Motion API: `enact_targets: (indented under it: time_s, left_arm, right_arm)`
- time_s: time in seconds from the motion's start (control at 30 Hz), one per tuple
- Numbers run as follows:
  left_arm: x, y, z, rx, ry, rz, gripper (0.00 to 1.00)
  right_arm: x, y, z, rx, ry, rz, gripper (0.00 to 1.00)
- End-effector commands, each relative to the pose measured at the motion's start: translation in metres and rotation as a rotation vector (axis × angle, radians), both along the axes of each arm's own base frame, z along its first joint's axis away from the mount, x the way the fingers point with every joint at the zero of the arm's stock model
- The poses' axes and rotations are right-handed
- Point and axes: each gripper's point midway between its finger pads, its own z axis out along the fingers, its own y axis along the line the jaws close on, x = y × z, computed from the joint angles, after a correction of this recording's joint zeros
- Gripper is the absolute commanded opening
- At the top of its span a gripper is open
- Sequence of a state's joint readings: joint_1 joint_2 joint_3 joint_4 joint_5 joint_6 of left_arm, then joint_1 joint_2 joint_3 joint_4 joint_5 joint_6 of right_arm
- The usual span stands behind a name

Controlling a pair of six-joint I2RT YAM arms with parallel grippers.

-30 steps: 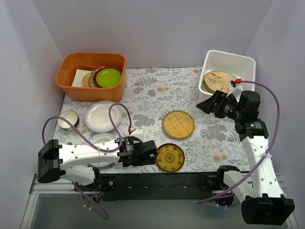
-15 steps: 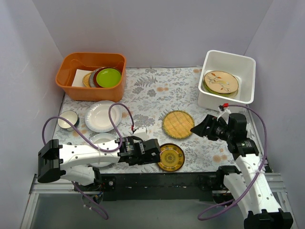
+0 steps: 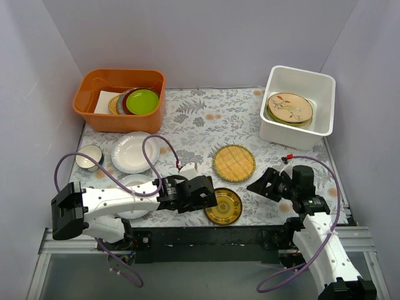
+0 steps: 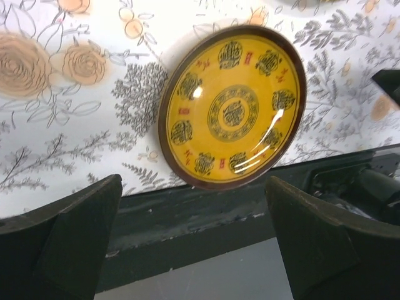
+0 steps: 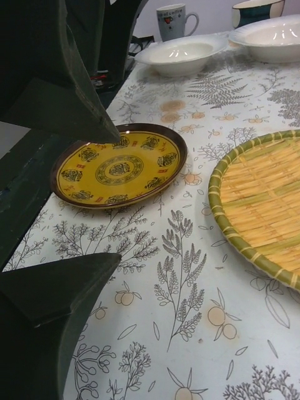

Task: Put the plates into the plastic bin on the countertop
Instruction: Pick up the plate at the center of the board.

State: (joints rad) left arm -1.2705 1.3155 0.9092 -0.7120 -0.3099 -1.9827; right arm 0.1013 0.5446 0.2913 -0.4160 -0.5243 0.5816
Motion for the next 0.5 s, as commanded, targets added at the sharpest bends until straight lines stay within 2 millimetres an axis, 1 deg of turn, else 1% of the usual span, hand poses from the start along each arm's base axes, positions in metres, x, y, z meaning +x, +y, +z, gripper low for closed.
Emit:
enact_targets:
  time_s: [0.0,0.07,0.1,0.17,0.2,0.23,0.3,0.33,0.47]
  left_arm:
    - [0.023,-0.009,0.014,-0.131,-0.023,0.0,0.98]
    - [0.026,-0.008,0.012,-0.157,-0.007,-0.008,0.98]
    - [0.036,-0.007,0.015,-0.176,-0.024,-0.005,0.98]
    - [0.041,-0.007,0.016,-0.194,-0.016,-0.016,0.98]
    - [0.049,-0.006,0.017,-0.202,-0.019,-0.003,0.98]
    - [0.05,-0.007,0.015,-0.196,-0.013,-0.023,0.98]
    - [0.059,-0.01,0.018,-0.203,-0.016,-0.02,0.98]
    - [0.062,-0.011,0.012,-0.186,-0.006,-0.026,0.98]
    - [0.069,-0.018,0.01,-0.229,0.025,-0.044,0.98]
  right_arm:
    - [0.007,0.005,0.0,0.031,-0.027,0.001,0.77]
    - [0.008,0.005,-0.005,0.035,-0.017,0.001,0.77]
    - [0.009,0.005,-0.006,0.035,-0.014,-0.001,0.77]
    - [0.01,0.005,-0.01,0.038,-0.01,-0.006,0.76]
    - [0.01,0.005,-0.012,0.039,-0.005,-0.013,0.76]
    - [0.011,0.005,-0.013,0.043,-0.006,-0.015,0.76]
    - [0.012,0.005,-0.014,0.047,-0.008,-0.019,0.76]
    - [0.013,0.005,-0.013,0.049,-0.009,-0.021,0.76]
    - [0.015,0.005,-0.012,0.048,-0.017,-0.026,0.76]
